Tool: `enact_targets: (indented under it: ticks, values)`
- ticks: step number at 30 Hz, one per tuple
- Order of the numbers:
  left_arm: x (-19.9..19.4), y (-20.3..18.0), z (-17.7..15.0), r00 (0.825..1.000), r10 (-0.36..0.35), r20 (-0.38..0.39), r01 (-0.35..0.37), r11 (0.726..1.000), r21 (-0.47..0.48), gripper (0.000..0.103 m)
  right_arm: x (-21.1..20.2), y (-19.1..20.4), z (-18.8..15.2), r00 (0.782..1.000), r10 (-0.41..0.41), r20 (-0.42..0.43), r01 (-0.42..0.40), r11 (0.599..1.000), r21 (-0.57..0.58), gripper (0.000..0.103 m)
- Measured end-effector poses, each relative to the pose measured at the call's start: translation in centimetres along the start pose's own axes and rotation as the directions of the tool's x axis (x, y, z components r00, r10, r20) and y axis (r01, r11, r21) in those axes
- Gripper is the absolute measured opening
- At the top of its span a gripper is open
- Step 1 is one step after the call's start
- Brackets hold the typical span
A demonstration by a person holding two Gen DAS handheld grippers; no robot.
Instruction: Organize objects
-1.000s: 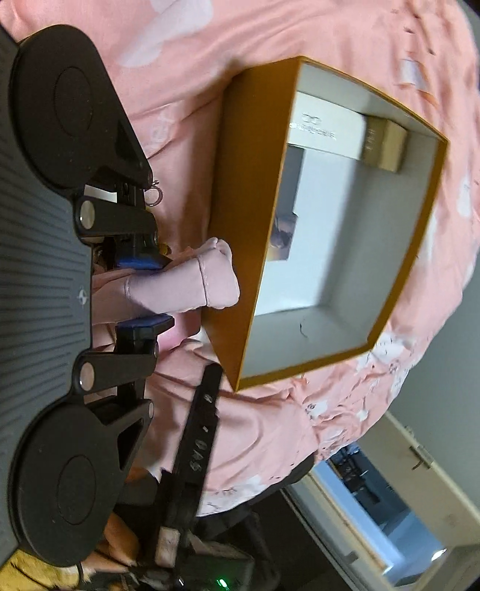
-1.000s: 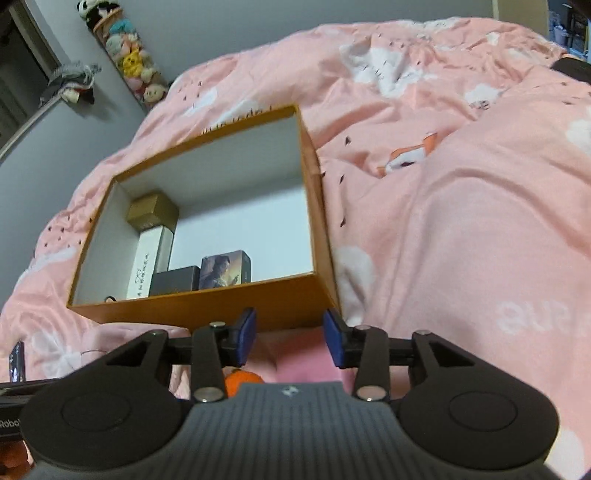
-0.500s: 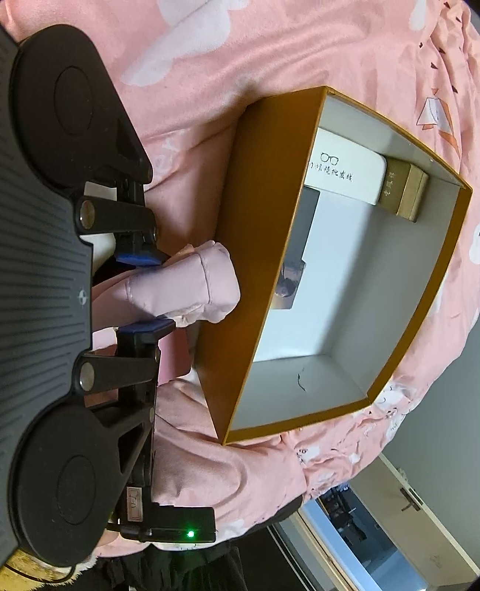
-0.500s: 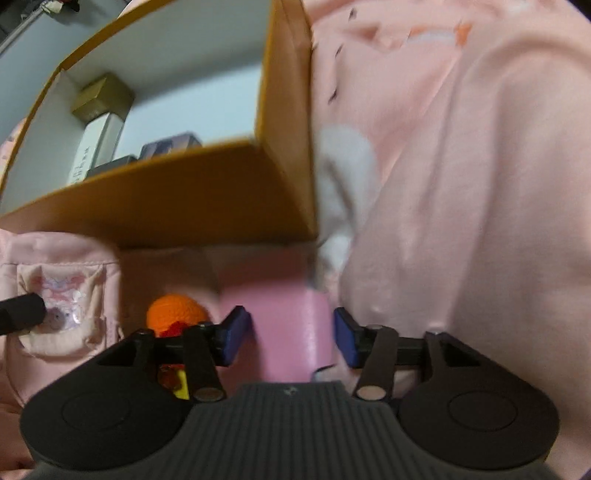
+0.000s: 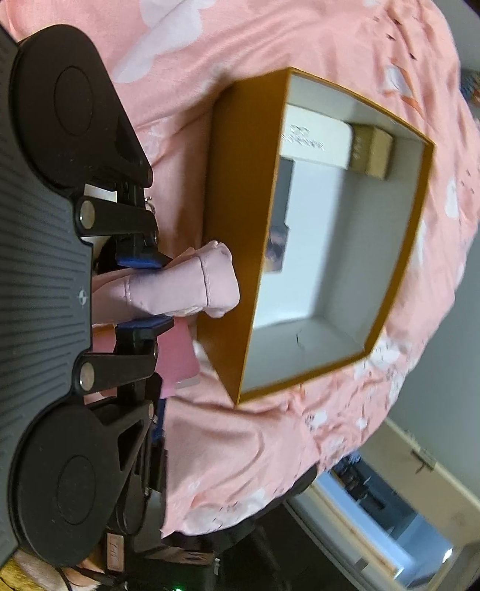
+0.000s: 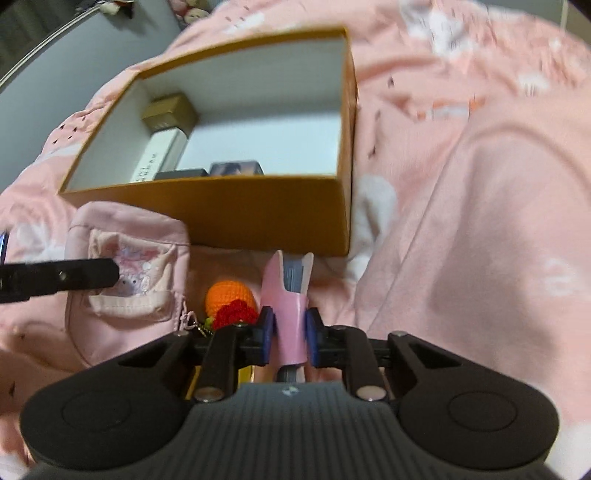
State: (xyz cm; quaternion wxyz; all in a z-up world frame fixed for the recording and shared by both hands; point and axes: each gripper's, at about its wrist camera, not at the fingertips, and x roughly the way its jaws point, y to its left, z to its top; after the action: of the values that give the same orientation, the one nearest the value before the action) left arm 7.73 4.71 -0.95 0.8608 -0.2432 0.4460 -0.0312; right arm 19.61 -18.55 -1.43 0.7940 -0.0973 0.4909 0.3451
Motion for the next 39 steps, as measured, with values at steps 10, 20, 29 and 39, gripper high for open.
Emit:
enact_targets:
  ticks: [10,20,29,39]
  values:
    - [-5.1,-3.1,1.7,0.975,-0.153,0.162,0.137,0.985,0.109,0.028,-7.8,0.5,3.0,0.978,-0.012,0.207,0.021,0.999,-0.042,0.019]
    - [-4.3,-2.7,7.2,0.949,-0.119,0.293,0.097,0.991,0.088,0.028,-7.1,1.8,9.6,0.931,-0.027,0.365,0.026,1.0,0.008,0.019]
    - [-0.5,1.3,8.8,0.957,-0.084,0.277,0.09,0.996,-0.006,0.028,2.4,3.1,11.7,0.96,-0.146,0.24,0.158,0.987,-0.032,0.019]
    - [0.4,4.6,9.6,0.963,-0.066,0.263,0.086,0.994,-0.065,0.028,7.1,1.7,11.4,0.984,-0.151,0.09,0.149,0.988,0.034,0.019]
